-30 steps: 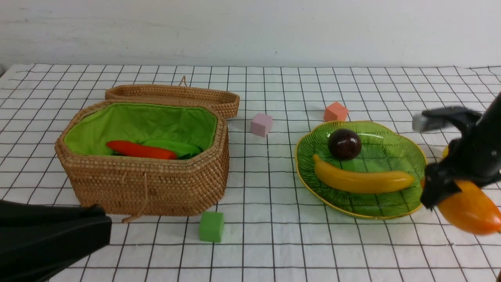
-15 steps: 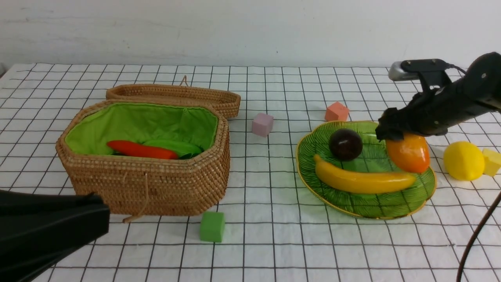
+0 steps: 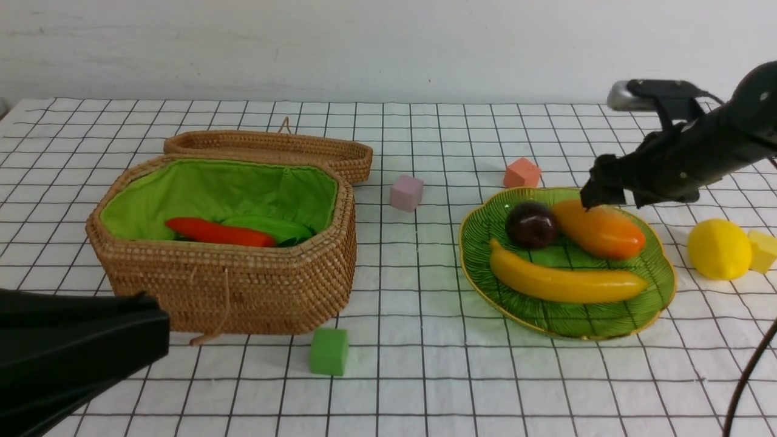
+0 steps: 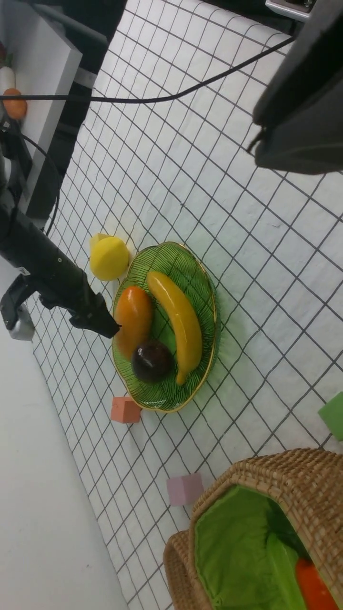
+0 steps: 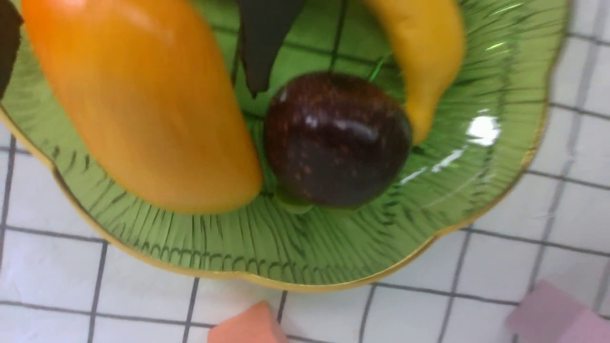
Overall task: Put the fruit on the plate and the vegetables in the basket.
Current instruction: Use the right arm to grab a mango and put it into the right plate, then use the right arm to grab a lemon and put it into the right plate
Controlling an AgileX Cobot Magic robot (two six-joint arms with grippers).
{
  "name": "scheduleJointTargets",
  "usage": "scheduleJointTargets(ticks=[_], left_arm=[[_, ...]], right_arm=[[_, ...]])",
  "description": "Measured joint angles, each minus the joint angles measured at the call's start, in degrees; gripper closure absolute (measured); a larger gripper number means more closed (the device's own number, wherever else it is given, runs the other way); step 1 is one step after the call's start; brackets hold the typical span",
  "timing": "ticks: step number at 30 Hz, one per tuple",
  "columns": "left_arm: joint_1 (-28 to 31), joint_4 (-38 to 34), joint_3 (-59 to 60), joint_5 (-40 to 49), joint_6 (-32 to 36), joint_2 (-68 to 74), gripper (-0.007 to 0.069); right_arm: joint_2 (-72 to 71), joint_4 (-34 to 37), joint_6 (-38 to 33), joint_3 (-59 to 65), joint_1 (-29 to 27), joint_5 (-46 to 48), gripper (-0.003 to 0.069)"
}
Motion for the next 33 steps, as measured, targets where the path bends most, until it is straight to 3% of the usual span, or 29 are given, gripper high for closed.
scheduleJointTargets(ticks=[1,4,8,11,16,20,33], left_arm=[[0.00,0.01,0.00,-0.01,0.15,0.00,0.0588],[0.00,-0.13,0.00,-1.74,1.61,0.00,0.0588],[0.00,-0.93,0.00,-4.74,2.59,0.00,0.0588],[0.00,-2.08,0.00,-7.63,2.88,0.00,0.0588],[0.00,-2.76,0.00,-10.95,3.20,0.00,0.0588],[0.00,-2.83,0.00,-10.89,3.24,0.00,0.0588],[0.00,-2.83,0.00,-9.80,3.24,0.00,0.0588]], right_arm=[[-2.57,-2.11,5.40,-1.04,-1.50,4.66,0.0123],[-4.88,-9.08,14.98,-3.09,-4.41,11.16,0.0244],[-4.60,-16.22,21.56,-3.97,-6.73,13.24,0.0298],[-2.92,-20.20,25.05,-3.97,-7.38,13.63,0.0276],[2.16,-24.34,27.00,-3.97,-7.38,9.46,0.0104],[5.39,-26.14,27.74,-3.97,-7.51,4.92,0.0021],[10.02,-27.45,28.11,-4.52,-8.26,-0.59,0.0053]])
